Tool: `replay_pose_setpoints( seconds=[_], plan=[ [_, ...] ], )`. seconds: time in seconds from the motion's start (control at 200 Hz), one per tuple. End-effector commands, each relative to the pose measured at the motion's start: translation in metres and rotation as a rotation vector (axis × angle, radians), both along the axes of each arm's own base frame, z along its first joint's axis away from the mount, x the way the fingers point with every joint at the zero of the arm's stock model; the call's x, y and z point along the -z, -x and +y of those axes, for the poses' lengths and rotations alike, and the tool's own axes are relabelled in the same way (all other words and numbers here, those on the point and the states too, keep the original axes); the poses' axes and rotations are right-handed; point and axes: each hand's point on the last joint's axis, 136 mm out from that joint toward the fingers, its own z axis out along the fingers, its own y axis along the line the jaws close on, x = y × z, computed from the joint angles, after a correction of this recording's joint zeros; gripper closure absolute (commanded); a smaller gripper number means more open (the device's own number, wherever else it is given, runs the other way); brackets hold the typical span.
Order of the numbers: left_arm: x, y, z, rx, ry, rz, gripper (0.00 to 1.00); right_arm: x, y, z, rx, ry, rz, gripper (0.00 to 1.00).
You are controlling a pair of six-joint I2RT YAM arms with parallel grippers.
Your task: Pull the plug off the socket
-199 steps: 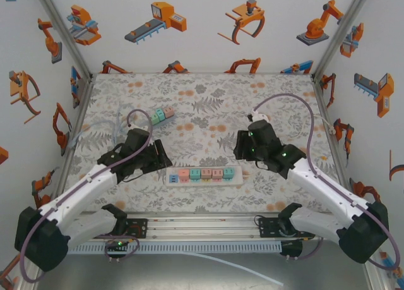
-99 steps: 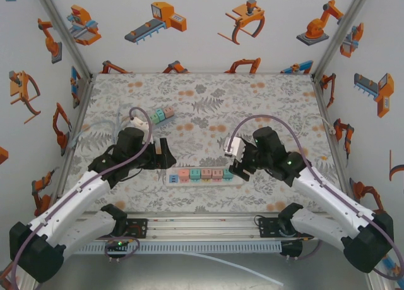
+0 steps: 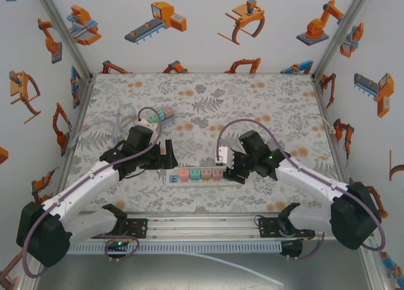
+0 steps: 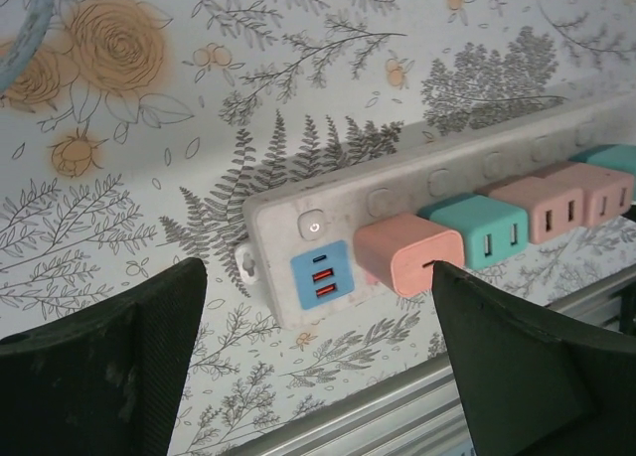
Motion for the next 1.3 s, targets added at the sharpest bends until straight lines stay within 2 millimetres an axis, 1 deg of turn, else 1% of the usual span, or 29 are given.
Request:
replay_pose_setpoints(
  seconds=[0.0,0.095,0.2,0.245,0.366,0.506,0.606,0.806,0.901,1.011,1.212,1.297],
  plan=[
    [0.019,0.001,0.014,-0.081,-0.037,0.055,0.13,0.004,0.001,0.009,-0.042,-0.030,-0.007,0.50],
    [0.037,0.002,0.020,-0.121,-0.035,0.130,0.15,0.007,0.002,0.011,-0.057,-0.015,0.004,0.62],
    [0.053,0.005,0.019,-0.120,-0.027,0.200,0.21,0.008,0.001,0.012,-0.060,-0.013,-0.001,0.67],
    [0.056,0.006,0.018,-0.116,-0.029,0.214,0.24,0.008,0.001,0.012,-0.062,-0.013,-0.002,0.68],
    [0.057,0.009,0.009,-0.063,-0.003,0.222,0.35,0.009,0.002,0.011,-0.062,-0.010,0.002,0.70],
    [0.066,0.020,0.008,-0.024,-0.016,0.269,0.42,0.009,0.001,0.011,-0.058,-0.005,-0.002,0.70],
    [0.075,0.022,0.008,-0.018,-0.032,0.302,0.47,0.010,0.000,0.011,-0.057,-0.004,-0.004,0.70],
    [0.087,0.030,-0.005,0.042,-0.028,0.354,0.50,0.009,-0.002,0.013,-0.057,-0.001,-0.001,0.71],
    [0.092,0.035,-0.006,0.056,-0.041,0.373,0.50,0.008,-0.002,0.014,-0.059,-0.005,-0.002,0.71],
    [0.101,0.037,0.002,0.027,-0.095,0.394,0.51,0.004,-0.004,0.016,-0.063,-0.017,-0.004,0.73],
    [0.115,0.042,0.019,-0.008,-0.215,0.427,0.53,-0.020,-0.008,0.026,-0.064,-0.082,-0.025,0.79],
    [0.118,0.044,0.023,-0.011,-0.257,0.428,0.54,-0.026,-0.008,0.028,-0.067,-0.096,-0.025,0.80]
  ],
)
